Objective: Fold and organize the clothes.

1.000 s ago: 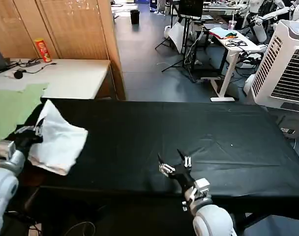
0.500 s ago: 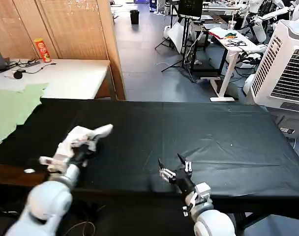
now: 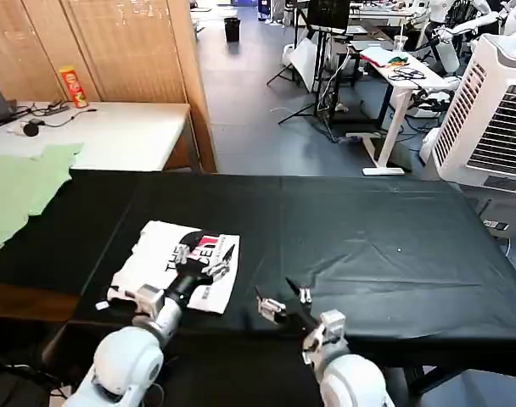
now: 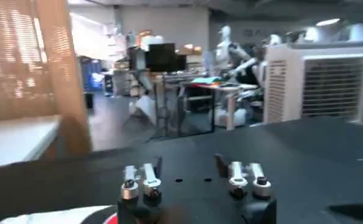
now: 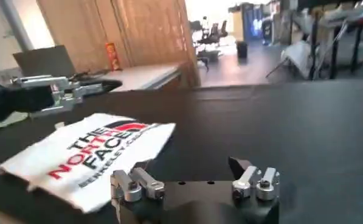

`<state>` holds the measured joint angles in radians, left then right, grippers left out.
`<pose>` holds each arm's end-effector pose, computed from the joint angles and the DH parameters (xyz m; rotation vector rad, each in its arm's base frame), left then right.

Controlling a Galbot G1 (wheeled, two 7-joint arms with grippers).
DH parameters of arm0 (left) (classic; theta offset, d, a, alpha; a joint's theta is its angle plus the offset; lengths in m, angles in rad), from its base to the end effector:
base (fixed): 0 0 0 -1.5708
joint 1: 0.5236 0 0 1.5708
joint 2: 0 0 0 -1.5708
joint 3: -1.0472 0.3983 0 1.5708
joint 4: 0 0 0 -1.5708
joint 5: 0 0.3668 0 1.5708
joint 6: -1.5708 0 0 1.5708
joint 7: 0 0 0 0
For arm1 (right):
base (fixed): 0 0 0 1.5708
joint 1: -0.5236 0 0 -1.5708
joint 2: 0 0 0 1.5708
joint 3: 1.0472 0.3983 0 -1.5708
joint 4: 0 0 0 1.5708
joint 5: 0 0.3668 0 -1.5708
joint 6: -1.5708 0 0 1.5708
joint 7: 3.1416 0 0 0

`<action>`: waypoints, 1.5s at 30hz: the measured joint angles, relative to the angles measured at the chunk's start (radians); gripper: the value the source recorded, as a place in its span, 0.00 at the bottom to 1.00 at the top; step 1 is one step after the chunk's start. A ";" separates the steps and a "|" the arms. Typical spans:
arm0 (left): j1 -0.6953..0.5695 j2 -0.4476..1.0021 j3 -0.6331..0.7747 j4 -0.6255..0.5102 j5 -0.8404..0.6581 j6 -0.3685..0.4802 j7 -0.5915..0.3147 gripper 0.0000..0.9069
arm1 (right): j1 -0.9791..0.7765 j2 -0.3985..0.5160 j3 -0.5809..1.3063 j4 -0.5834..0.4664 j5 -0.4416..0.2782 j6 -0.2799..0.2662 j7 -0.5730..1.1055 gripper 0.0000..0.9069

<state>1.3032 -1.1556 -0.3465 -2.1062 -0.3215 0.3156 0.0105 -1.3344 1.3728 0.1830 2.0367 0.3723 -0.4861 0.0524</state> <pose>0.2458 0.0343 -0.2872 -0.5399 -2.9624 -0.0799 0.2253 0.0614 -0.3277 0.5819 -2.6586 -0.2639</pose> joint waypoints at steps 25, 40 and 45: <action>0.136 -0.006 -0.133 -0.059 0.015 -0.047 -0.052 0.97 | 0.259 0.166 -0.152 -0.296 0.036 -0.089 0.104 0.05; 0.171 -0.004 -0.162 -0.031 0.024 -0.087 -0.069 0.97 | 0.196 0.006 -0.004 -0.155 0.066 -0.117 0.036 0.97; 0.173 -0.002 -0.162 -0.011 -0.004 -0.100 -0.074 0.97 | 0.169 -0.094 0.054 -0.101 0.037 -0.102 -0.003 0.97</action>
<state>1.4762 -1.1581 -0.5088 -2.1173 -0.3250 0.2155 -0.0636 -1.1651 1.2787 0.2373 1.9360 0.4097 -0.5883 0.0497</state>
